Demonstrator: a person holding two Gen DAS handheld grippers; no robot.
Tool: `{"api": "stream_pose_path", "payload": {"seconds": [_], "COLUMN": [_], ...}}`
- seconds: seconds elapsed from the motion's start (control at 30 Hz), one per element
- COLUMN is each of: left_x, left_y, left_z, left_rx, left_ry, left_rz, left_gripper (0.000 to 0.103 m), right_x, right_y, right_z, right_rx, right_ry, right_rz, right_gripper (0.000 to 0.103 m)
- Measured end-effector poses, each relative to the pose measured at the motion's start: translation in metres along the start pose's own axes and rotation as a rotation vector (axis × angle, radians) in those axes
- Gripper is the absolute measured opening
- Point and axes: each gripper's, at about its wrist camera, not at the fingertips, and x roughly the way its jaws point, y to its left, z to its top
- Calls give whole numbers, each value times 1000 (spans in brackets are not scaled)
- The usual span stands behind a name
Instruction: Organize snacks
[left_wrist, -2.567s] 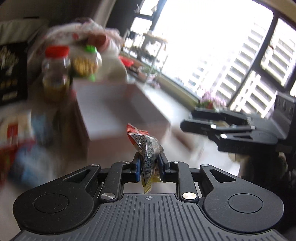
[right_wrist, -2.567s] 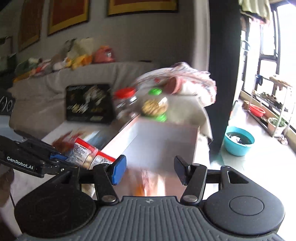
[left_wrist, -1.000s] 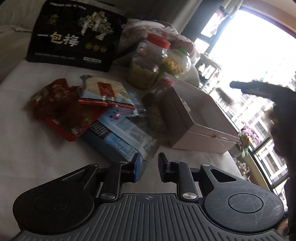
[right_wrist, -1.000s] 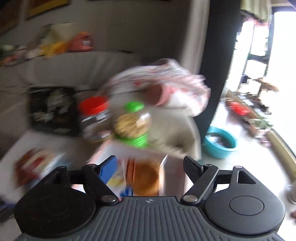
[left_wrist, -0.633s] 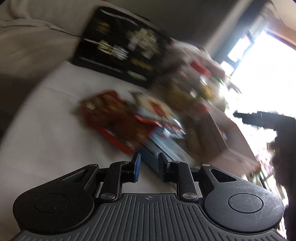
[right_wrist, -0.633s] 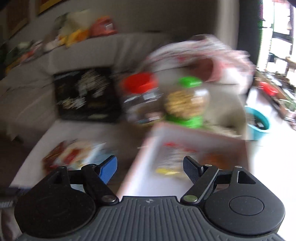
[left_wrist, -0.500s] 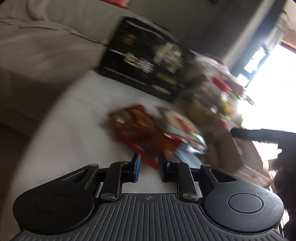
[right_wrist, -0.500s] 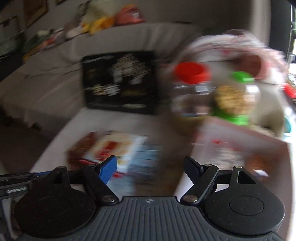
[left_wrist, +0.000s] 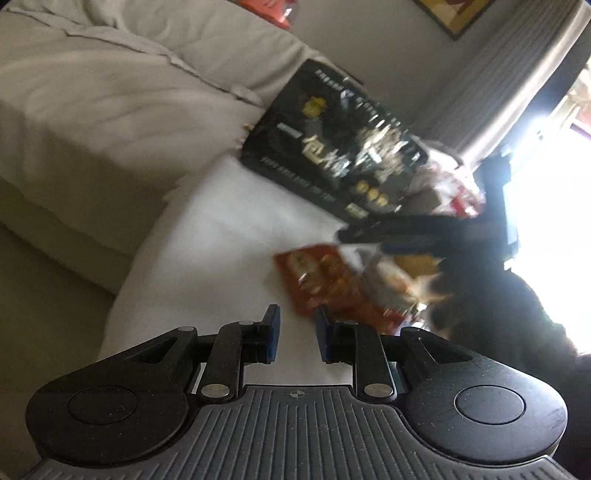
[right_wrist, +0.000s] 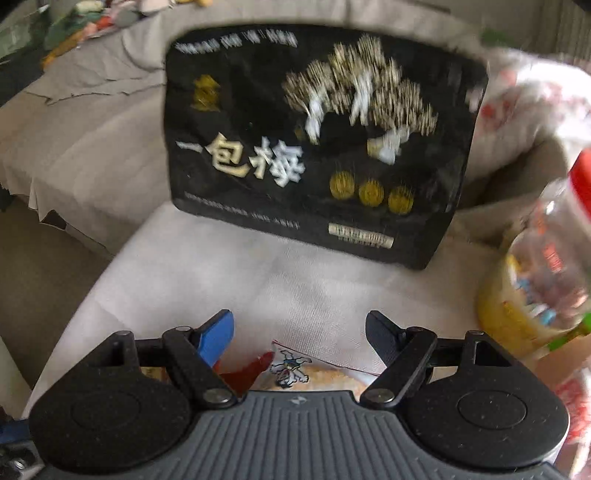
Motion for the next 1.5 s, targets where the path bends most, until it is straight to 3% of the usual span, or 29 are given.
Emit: {"api": "stream_pose_path", "payload": {"seconds": [0.17,0.23,0.4,0.5,0.63,0.73,0.83,0.97,1.23,1.4,1.5], "left_x": [40,62,94,88,71,55,42,33,19,10,12], "left_y": [-4,-5,-15,-22,-27,-34,-40,-46,-58,-72,-69], "left_z": [38,47,43,32,20,5,-10,-25,-53,-57,-44], "left_rx": [63,50,93,149,148,168,184,187,165,250,223], "left_ry": [5,27,92,82,110,127,148,176,221,201,165], "left_rz": [-32,-48,-32,-25,-62,-73,-75,-67,-101,-84,-73], "left_gripper": [24,24,24,24,24,24,24,24,25,25,25], "right_x": [-12,-27,-62,-78,-101,-118,-134,-141,-163,-173,-176], "right_y": [-6,-5,0,2,-1,4,3,-9,-49,-67,-71], "right_z": [-26,-39,-76,-97,-131,-158,-186,-210,-245,-260,-261], "right_rx": [-14,-35,-76,-95,-96,-166,-211,-220,-107,-48,-17], "right_ry": [39,51,53,56,37,5,-12,-45,-69,-79,-105], "right_rz": [62,105,172,218,251,217,171,121,35,11,-14], "right_gripper": [69,60,60,60,62,77,81,81,81,82,84]}}
